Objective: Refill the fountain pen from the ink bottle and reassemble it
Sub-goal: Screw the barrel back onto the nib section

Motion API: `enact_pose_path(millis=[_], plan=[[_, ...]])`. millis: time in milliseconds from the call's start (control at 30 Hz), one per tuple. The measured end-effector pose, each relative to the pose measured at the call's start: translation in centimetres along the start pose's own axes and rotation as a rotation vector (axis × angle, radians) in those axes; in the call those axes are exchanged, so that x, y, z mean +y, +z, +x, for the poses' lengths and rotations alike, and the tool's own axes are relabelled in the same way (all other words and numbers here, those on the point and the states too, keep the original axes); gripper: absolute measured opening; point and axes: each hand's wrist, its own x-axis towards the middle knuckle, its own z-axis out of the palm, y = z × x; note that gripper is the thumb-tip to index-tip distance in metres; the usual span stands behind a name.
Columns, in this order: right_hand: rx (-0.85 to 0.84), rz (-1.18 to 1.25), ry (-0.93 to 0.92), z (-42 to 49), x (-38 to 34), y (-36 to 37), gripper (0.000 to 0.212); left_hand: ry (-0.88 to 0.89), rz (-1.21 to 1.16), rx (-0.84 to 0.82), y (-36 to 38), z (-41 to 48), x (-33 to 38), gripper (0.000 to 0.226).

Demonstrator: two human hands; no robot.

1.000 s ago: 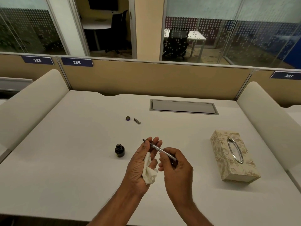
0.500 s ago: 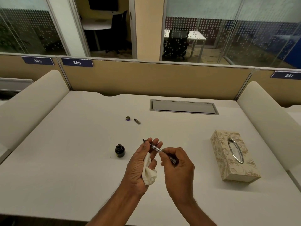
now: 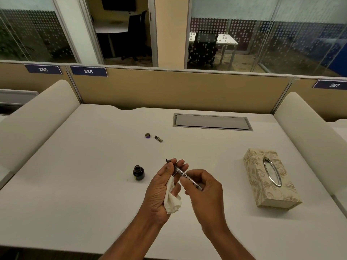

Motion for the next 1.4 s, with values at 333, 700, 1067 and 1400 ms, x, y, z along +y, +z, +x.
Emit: enact_pose_path(millis=[333, 700, 1067, 1400], plan=[[0.076, -0.107, -0.118, -0.3, 0.5, 0.4, 0.015, -0.055, -0.131, -0.006, 0.1, 0.0, -0.4, 0.019], [0.090, 0.056, 0.059, 0.1, 1.4, 0.9, 0.013, -0.052, -0.103, -0.015, -1.3, 1.1, -0.8, 0.016], [0.010, -0.162, -0.017, 0.7, 3.4, 1.1, 0.016, -0.037, 0.045, 0.009, -3.5, 2.9, -1.3, 0.022], [0.020, -0.312, -0.143, 2.8, 7.0, 2.2, 0.017, -0.084, 0.270, 0.052, -4.9, 4.5, -1.0, 0.029]])
